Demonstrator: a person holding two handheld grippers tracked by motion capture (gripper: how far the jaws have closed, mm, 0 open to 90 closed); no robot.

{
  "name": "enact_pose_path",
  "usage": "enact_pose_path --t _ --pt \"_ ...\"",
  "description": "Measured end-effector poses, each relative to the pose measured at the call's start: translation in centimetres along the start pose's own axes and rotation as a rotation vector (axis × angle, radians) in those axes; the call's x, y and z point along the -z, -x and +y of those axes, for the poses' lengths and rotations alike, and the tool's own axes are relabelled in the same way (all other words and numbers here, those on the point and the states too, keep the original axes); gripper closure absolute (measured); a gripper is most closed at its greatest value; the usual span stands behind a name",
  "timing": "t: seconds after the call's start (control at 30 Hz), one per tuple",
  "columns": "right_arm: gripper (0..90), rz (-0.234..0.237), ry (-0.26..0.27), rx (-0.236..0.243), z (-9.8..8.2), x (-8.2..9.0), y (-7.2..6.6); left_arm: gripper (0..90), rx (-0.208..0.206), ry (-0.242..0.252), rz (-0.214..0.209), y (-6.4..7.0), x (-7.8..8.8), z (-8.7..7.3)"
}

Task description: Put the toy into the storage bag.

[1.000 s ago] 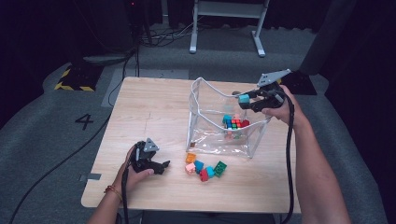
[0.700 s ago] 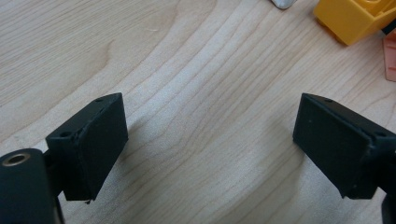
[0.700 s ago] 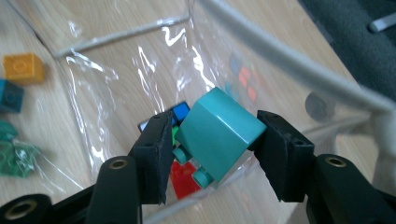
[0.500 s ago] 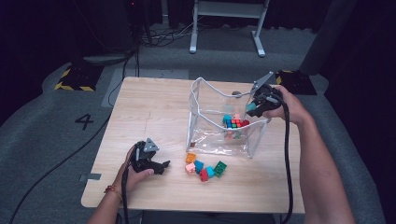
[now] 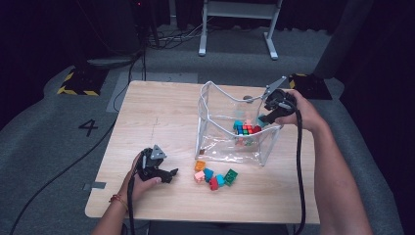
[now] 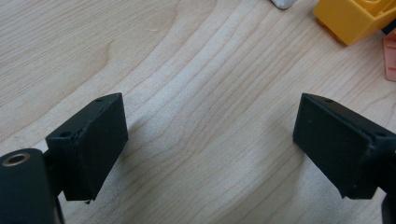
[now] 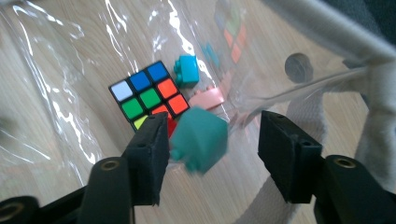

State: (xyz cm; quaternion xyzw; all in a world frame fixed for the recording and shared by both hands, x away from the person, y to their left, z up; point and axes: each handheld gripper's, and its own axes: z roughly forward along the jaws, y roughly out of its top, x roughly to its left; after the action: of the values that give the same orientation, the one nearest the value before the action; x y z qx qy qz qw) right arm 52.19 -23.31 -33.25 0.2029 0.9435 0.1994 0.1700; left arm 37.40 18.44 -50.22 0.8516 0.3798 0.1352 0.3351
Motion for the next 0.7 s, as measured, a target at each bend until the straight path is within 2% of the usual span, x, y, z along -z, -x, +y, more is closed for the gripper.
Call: enact_pose_path --t 0.17,0.2,0.27,0.3,0.33,0.37,0.43,0.47,0.5,0.63,0.7 --pt "38.4 -0.007 0.116 -0.036 -0.5 1.0 -0.2 10.2 0.0 0.0 0.0 0.0 0.0 0.0" --pt "37.7 -0.014 0.126 -0.044 -0.6 1.4 -0.2 10.2 0.0 0.0 0.0 0.0 0.0 0.0" --pt "36.6 -0.025 0.201 -0.096 -1.0 2.2 -0.3 10.2 0.0 0.0 0.0 0.0 0.0 0.0" --pt "35.3 -0.039 0.275 -0.155 -1.4 3.1 -0.5 10.3 0.0 0.0 0.0 0.0 0.0 0.0" --pt "35.3 -0.039 0.275 -0.155 -1.4 3.1 -0.5 10.3 0.002 -0.002 0.0 0.0 0.0 0.0" --pt "34.3 -0.044 0.298 -0.175 -1.6 3.5 -0.6 10.2 0.0 0.0 0.0 0.0 0.0 0.0" --pt "32.5 -0.057 0.38 -0.206 -2.1 4.4 -1.0 10.2 0.0 0.0 0.001 0.0 0.0 0.0" --pt "29.8 -0.079 0.407 -0.219 -2.3 4.9 -1.3 10.2 0.0 0.0 0.001 0.0 0.0 0.0" --pt "27.9 -0.106 0.427 -0.219 -2.6 5.3 -1.5 10.2 0.003 -0.003 0.0 0.0 0.0 0.0" --pt "27.8 -0.132 0.505 -0.246 -3.7 6.7 -2.7 10.2 0.0 0.0 0.001 0.0 0.0 0.0" --pt "27.4 -0.151 0.518 -0.256 -4.1 7.1 -3.1 10.2 0.002 -0.003 0.0 0.0 0.0 0.0"
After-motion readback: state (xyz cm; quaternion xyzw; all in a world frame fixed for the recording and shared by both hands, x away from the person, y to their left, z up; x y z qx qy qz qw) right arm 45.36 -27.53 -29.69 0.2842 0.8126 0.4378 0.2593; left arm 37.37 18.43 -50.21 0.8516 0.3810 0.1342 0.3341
